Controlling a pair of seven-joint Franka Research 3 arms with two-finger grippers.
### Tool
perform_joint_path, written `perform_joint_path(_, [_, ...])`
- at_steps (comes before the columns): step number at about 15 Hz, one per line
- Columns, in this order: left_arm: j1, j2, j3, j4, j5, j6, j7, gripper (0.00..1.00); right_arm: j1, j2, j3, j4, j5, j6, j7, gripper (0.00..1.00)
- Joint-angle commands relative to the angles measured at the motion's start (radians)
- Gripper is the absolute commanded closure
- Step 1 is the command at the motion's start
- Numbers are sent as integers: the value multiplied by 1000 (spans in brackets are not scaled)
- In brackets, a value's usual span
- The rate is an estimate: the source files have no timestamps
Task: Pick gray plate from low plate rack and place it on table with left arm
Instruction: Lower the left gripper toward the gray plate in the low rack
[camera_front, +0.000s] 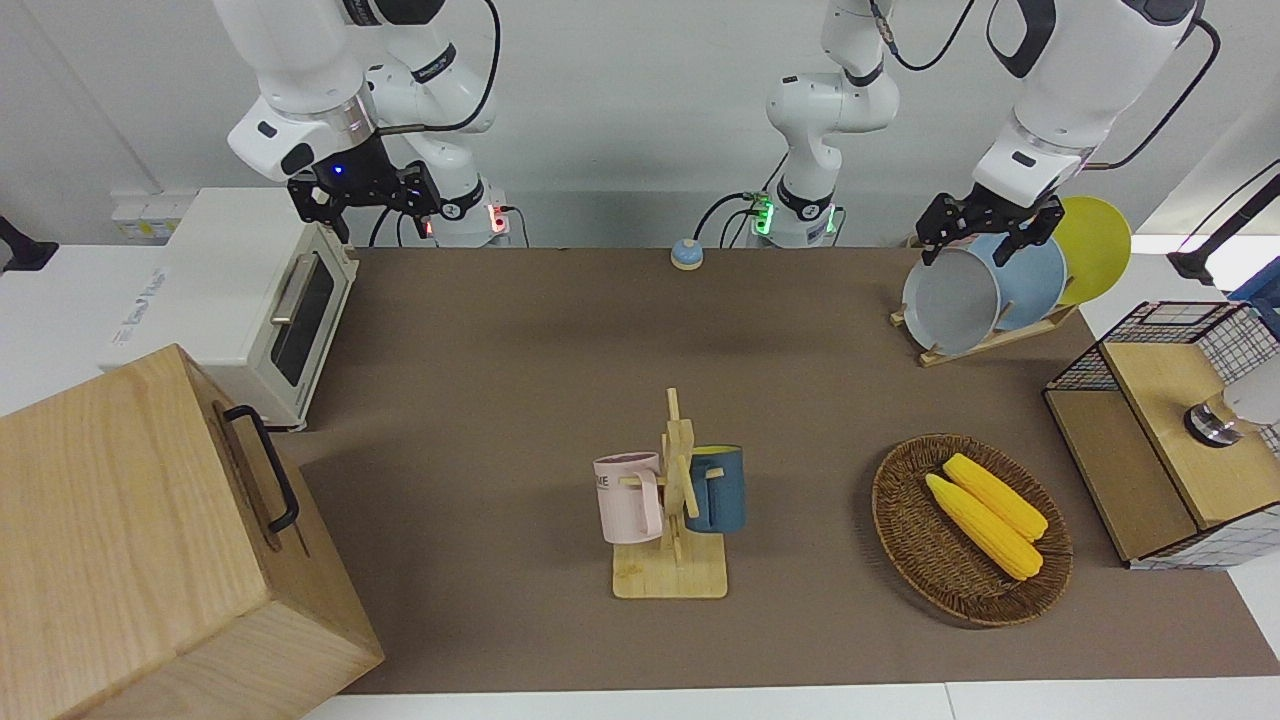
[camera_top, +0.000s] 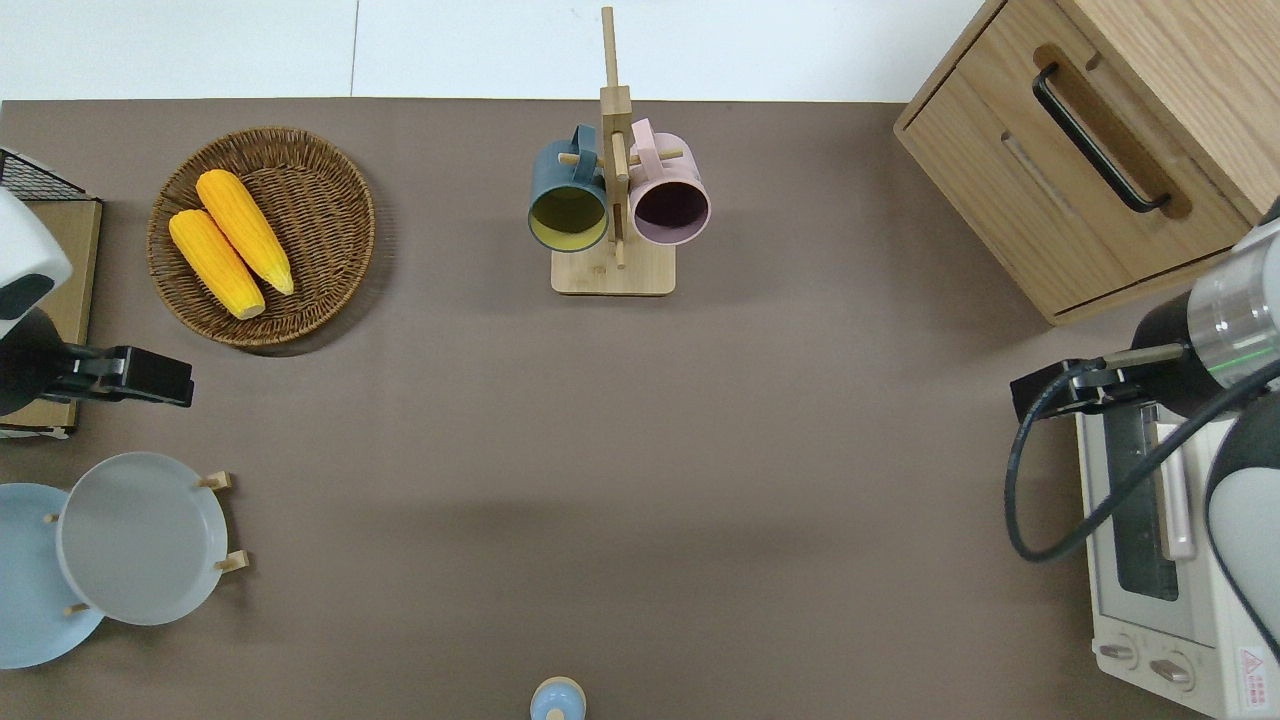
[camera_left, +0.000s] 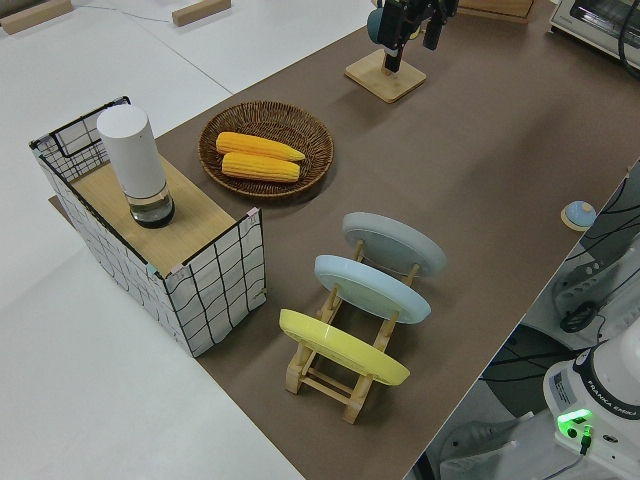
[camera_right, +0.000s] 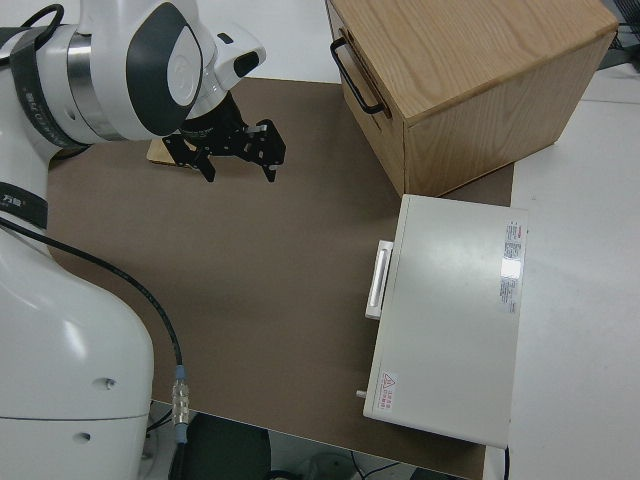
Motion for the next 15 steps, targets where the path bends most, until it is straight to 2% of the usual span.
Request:
perform_joint_path(1, [-4, 4, -12, 16, -19, -31, -2, 2, -23, -2, 21, 7, -6, -11, 12, 17])
perform_joint_path(5, [-3, 4, -18, 12, -23, -47, -8, 2, -23, -2, 20, 6, -6, -11, 12, 17])
perform_joint_path(7, [5, 0, -12, 7, -28, -93, 1, 2, -23, -2, 21, 7, -6, -11, 12, 17])
perform_joint_path(9, [7, -18, -6, -31, -30, -108, 4, 2, -23, -2, 21, 7, -6, -11, 12, 17])
perform_joint_path(12, [8, -88, 0, -121, -31, -69, 7, 2, -23, -2, 21, 7, -6, -11, 12, 17])
perform_joint_path(15, [7, -173, 3, -255, -30, 33, 7, 2, -23, -2, 21, 6, -6, -11, 12, 17])
